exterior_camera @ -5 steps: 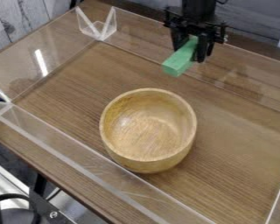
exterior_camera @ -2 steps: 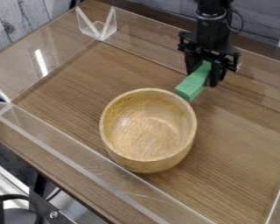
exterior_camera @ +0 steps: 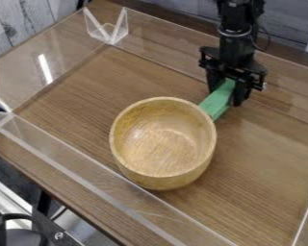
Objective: Remove the green block from inside the brown bowl and put it on the table
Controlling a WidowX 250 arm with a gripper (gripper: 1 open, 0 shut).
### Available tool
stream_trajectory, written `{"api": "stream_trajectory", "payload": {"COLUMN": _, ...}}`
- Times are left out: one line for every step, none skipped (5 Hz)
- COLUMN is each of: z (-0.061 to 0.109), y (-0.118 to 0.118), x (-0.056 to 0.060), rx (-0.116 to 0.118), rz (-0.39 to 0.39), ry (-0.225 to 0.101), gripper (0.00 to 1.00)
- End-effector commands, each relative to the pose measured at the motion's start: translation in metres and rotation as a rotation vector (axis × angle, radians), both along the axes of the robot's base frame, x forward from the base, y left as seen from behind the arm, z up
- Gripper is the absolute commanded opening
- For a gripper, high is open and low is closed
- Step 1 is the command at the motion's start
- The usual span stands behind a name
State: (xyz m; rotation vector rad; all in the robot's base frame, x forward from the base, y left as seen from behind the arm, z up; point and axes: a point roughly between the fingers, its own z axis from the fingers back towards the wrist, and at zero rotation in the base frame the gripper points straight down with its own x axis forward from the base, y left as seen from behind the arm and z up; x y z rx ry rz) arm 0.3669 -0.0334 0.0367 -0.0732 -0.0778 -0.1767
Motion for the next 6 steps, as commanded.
{"api": "stream_trajectory", "payload": {"z": 0.017, "y": -0.003, "x": 0.008, "rx": -0.002, "rz": -0.009, "ry": -0.065, "gripper": 0.00}}
{"api": "stream_trajectory", "payload": {"z": 0.021, "y": -0.003, "x": 0.007, "rx": -0.005, "rz": -0.009, "ry": -0.081, "gripper": 0.00}}
{"api": "stream_trajectory", "payload": {"z": 0.027, "y": -0.003, "x": 0.009, "rx": -0.008, "rz": -0.009, "ry": -0.100, "gripper": 0.00}}
{"api": "stream_trajectory", "payload": {"z": 0.033, "y": -0.003, "x": 0.010, "rx": -0.013, "rz": -0.010, "ry": -0.117, "gripper": 0.00}}
{"api": "stream_trajectory", "payload": {"z": 0.039, "y": -0.003, "x": 0.011, "rx": -0.017, "rz": -0.011, "ry": -0.133, "gripper": 0.00}}
{"api": "stream_trajectory", "payload": {"z": 0.040, "y": -0.002, "x": 0.010, "rx": -0.019, "rz": -0.010, "ry": -0.145, "gripper": 0.00}}
